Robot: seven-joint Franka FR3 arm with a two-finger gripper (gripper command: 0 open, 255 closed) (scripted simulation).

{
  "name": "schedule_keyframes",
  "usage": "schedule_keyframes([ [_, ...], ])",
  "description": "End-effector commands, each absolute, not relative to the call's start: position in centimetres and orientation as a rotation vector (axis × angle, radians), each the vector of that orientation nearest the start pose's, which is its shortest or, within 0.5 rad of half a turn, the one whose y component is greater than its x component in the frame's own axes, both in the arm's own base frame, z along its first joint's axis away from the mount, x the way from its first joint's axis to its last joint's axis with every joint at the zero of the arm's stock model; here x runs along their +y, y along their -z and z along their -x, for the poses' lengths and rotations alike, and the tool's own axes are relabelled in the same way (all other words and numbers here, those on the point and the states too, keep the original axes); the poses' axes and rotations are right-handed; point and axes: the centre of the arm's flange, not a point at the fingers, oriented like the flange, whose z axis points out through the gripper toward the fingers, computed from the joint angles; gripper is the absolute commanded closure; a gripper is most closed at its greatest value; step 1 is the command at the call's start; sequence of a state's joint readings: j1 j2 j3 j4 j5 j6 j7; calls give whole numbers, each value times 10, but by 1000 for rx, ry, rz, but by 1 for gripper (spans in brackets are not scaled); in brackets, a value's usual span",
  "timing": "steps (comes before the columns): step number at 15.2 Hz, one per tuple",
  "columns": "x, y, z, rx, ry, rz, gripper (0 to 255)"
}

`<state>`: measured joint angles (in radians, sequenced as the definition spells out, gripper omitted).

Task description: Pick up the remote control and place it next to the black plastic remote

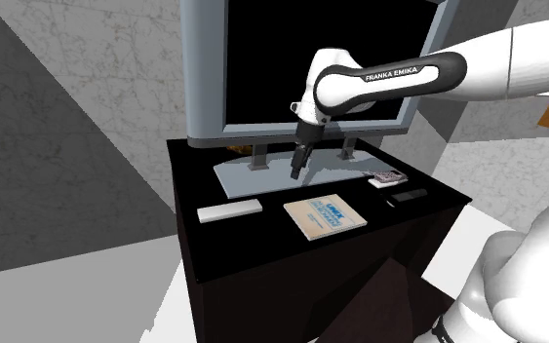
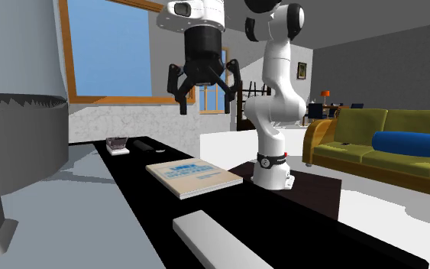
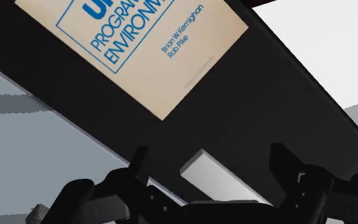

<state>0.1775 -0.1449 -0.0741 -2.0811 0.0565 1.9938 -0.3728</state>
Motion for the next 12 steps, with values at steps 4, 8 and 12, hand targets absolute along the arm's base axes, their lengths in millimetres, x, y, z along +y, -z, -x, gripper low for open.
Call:
schedule_keyframes([
  [4, 92, -460, -564, -967, 79, 2951, 0],
  [8, 125, -432, -598, -1178, 60, 2892, 0],
  [12, 162, -402, -626, -1384, 41, 2817, 0],
])
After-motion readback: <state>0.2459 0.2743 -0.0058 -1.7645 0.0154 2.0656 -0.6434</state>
